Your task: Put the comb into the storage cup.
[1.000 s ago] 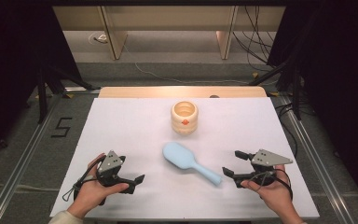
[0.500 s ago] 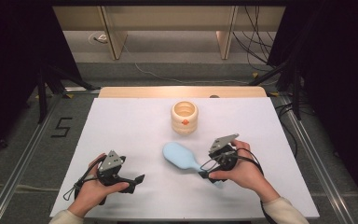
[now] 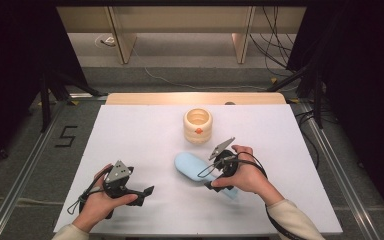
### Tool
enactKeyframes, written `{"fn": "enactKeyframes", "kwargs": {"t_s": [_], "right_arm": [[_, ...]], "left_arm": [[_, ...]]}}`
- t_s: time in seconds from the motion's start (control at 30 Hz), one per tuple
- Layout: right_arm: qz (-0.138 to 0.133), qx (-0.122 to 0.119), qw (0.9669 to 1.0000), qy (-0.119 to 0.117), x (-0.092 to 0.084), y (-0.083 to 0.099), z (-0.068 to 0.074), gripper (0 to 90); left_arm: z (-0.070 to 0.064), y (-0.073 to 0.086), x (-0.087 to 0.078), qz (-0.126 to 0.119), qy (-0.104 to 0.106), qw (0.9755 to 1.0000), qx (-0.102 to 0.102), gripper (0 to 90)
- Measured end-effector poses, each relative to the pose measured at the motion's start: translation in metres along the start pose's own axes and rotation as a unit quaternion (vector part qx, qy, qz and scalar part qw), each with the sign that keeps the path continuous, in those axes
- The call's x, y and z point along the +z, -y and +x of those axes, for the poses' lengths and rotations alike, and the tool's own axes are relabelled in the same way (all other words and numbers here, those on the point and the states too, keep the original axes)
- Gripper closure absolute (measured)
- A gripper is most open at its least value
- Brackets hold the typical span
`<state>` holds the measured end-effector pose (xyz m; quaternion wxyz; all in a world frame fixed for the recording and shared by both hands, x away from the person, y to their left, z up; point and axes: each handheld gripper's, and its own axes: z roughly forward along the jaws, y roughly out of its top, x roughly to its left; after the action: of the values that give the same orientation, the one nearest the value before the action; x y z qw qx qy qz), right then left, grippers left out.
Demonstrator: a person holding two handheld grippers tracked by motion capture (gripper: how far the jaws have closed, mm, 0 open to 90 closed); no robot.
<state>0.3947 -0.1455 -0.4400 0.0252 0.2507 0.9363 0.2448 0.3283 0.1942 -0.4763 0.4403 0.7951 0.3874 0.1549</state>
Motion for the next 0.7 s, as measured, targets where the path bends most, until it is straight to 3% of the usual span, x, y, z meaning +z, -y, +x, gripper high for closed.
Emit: {"fn": "enactKeyframes", "kwargs": {"t_s": [0.7], "right_arm": [[0.052, -0.003, 0.9986, -0.001, 0.012, -0.006, -0.001, 22.1]], "left_arm": [[0.001, 0.0, 0.001, 0.0, -0.004, 1.0, 0.0, 0.3]]}}
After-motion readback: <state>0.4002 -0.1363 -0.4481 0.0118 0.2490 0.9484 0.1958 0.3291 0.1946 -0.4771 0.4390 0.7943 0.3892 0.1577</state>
